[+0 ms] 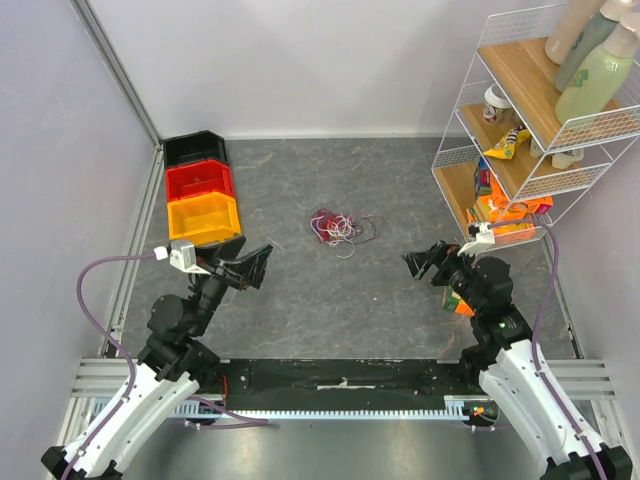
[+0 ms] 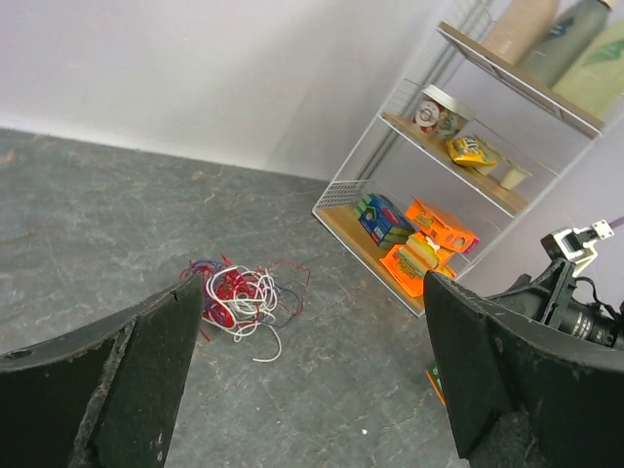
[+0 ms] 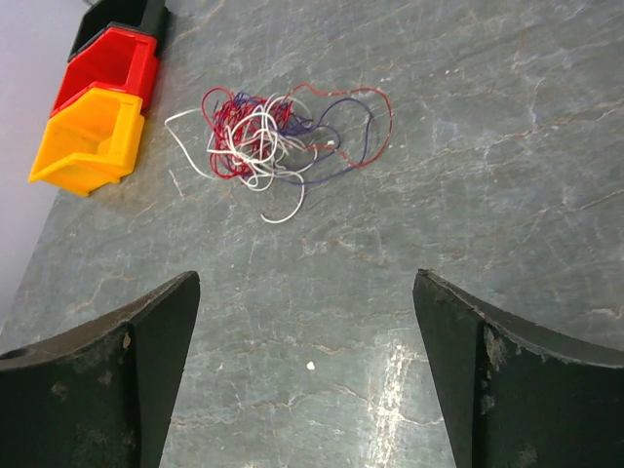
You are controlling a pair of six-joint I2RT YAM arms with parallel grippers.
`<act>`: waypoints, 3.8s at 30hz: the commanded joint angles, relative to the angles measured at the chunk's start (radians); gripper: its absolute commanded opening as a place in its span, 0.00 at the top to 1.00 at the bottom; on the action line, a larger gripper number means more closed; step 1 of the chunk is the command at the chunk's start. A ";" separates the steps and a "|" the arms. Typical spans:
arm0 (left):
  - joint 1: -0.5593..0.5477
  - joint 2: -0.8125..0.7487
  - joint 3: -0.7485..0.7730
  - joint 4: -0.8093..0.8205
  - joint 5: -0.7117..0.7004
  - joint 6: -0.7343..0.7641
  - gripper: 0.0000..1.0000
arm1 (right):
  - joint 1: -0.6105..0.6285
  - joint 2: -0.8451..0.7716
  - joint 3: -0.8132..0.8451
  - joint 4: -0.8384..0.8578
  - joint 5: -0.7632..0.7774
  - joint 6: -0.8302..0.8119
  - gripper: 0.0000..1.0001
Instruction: Untangle the cables
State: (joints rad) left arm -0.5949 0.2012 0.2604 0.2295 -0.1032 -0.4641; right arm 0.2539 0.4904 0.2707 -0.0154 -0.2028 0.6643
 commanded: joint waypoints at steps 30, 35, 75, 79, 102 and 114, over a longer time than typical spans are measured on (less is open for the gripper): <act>0.009 0.900 0.534 -0.323 0.273 -0.159 0.28 | 0.412 1.116 0.430 0.675 0.270 -0.061 0.32; 0.036 1.174 0.671 -0.277 0.258 -0.142 0.32 | 0.390 1.180 0.453 0.749 0.237 -0.066 0.32; 0.122 0.715 0.531 -0.436 0.079 -0.150 0.98 | 0.381 1.298 0.581 0.436 0.755 0.037 0.84; 0.122 0.534 0.560 -0.531 -0.045 -0.114 0.98 | 0.369 1.297 0.598 0.364 0.796 0.057 0.75; 0.093 1.377 0.775 -0.189 0.482 -0.237 0.02 | 0.357 1.266 0.506 0.666 0.166 -0.088 0.56; 0.046 1.515 0.715 -0.087 0.471 -0.367 0.14 | 0.329 1.139 0.478 0.483 0.430 -0.037 0.50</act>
State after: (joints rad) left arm -0.5140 1.7123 1.0084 0.0639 0.3492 -0.7689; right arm 0.6014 1.6947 0.7612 0.5114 0.0982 0.5964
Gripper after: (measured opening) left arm 0.865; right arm 0.475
